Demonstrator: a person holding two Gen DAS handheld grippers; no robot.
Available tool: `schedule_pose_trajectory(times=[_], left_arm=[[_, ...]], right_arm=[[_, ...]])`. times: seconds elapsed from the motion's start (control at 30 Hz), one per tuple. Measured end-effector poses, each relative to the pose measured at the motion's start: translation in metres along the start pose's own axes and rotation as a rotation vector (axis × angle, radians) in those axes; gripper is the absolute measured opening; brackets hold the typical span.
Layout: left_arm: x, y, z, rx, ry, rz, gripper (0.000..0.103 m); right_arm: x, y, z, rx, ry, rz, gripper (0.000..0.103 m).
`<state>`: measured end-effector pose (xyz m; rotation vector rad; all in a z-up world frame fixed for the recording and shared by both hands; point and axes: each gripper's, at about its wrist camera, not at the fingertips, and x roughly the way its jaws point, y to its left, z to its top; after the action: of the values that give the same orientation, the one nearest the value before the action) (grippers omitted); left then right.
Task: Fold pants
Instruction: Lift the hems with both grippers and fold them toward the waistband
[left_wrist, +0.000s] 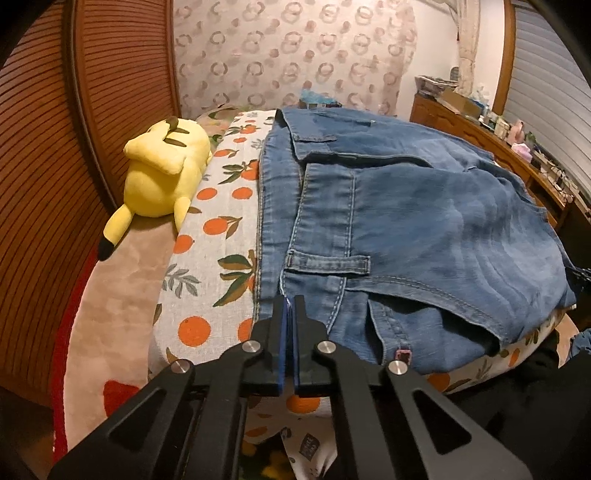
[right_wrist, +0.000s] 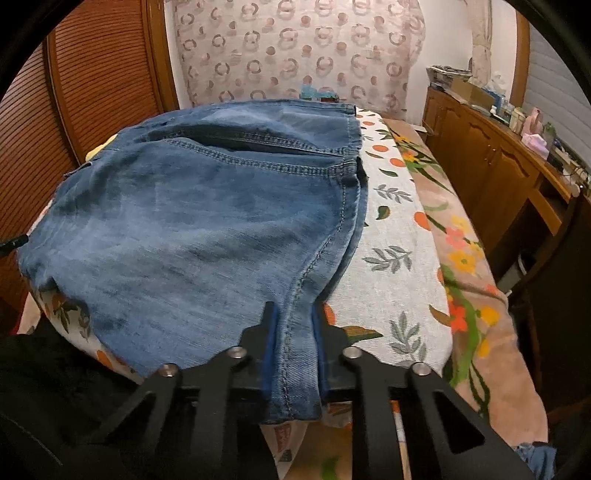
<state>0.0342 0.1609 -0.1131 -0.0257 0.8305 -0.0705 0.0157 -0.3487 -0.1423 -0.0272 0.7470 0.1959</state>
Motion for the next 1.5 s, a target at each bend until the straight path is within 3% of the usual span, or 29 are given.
schedule_pose_trajectory(times=[0.37,0.63,1.2,1.5], left_arm=[[-0.006,0.004,0.004,0.009,-0.003,-0.013,0.003],[-0.029,0.002,0.017,0.018,-0.08,-0.027,0.002],[-0.042,-0.016,0.096,0.095,-0.226,-0.012,0.002],[-0.022,-0.022,0.152,0.109,-0.268,0.007,0.002]], right_arm=[[-0.008,0.002,0.003,0.014,-0.039,0.012,0.011],[-0.02,0.007,0.014,0.004,-0.119,0.019,0.008],[-0.012,-0.005,0.075,-0.041,-0.297,-0.018,0.005],[0.027,-0.023,0.11,-0.043,-0.319,-0.04,0.005]])
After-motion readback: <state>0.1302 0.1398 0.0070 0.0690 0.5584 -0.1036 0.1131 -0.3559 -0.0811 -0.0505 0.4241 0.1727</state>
